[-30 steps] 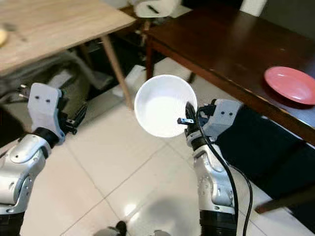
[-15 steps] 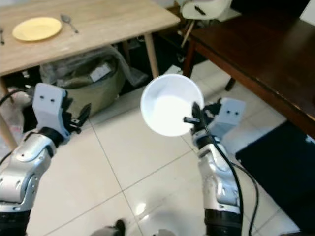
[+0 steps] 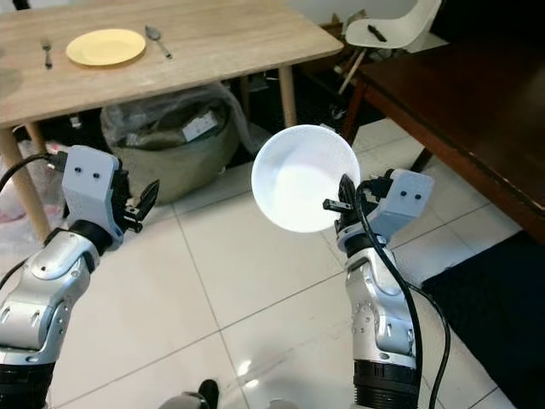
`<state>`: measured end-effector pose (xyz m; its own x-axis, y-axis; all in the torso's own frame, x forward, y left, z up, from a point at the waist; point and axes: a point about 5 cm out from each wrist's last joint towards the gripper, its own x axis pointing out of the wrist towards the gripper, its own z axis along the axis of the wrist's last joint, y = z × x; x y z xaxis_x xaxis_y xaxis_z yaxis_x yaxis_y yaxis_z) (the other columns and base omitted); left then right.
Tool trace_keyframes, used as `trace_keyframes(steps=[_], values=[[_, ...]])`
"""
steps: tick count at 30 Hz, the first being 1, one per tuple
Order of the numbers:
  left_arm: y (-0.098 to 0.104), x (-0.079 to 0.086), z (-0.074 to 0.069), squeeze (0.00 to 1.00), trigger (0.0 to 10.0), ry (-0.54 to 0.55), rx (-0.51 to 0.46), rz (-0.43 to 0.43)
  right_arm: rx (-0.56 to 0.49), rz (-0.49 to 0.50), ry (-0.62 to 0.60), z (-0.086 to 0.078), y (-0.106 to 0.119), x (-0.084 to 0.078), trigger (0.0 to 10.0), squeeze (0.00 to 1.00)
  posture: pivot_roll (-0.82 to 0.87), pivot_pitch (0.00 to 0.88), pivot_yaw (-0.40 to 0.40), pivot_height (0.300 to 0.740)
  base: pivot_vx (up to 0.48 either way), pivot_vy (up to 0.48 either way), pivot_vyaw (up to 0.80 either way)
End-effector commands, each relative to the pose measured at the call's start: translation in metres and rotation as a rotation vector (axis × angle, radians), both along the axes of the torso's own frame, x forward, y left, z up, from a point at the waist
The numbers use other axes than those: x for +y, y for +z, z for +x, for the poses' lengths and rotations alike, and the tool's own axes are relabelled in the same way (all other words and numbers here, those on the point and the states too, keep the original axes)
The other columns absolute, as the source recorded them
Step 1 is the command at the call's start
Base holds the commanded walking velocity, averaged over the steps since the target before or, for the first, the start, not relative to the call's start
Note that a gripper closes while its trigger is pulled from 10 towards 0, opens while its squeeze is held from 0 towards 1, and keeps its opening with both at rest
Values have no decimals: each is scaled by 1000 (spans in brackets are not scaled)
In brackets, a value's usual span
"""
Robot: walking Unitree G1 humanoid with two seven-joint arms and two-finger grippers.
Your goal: Setting the table
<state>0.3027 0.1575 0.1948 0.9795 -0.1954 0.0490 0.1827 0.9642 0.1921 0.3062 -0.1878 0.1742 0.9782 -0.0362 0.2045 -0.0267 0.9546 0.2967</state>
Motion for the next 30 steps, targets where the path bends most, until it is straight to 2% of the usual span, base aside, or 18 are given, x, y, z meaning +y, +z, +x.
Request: trace_keyframes(steps=[1, 15, 30], values=[[-2, 1, 0, 0, 10000, 5, 7, 12, 5, 2, -16, 0, -2, -2, 10000, 0, -65, 38, 46, 740, 420, 0, 0], [-3, 0, 0, 0, 10000, -4, 3, 13, -6, 3, -96, 0, 0, -14, 10000, 0, -68, 35, 49, 740, 457, 0, 0], [-3, 1, 1, 0, 10000, -4, 3, 16, -8, 3, -110, -1, -1, -15, 10000, 0, -66, 41, 52, 740, 466, 0, 0]])
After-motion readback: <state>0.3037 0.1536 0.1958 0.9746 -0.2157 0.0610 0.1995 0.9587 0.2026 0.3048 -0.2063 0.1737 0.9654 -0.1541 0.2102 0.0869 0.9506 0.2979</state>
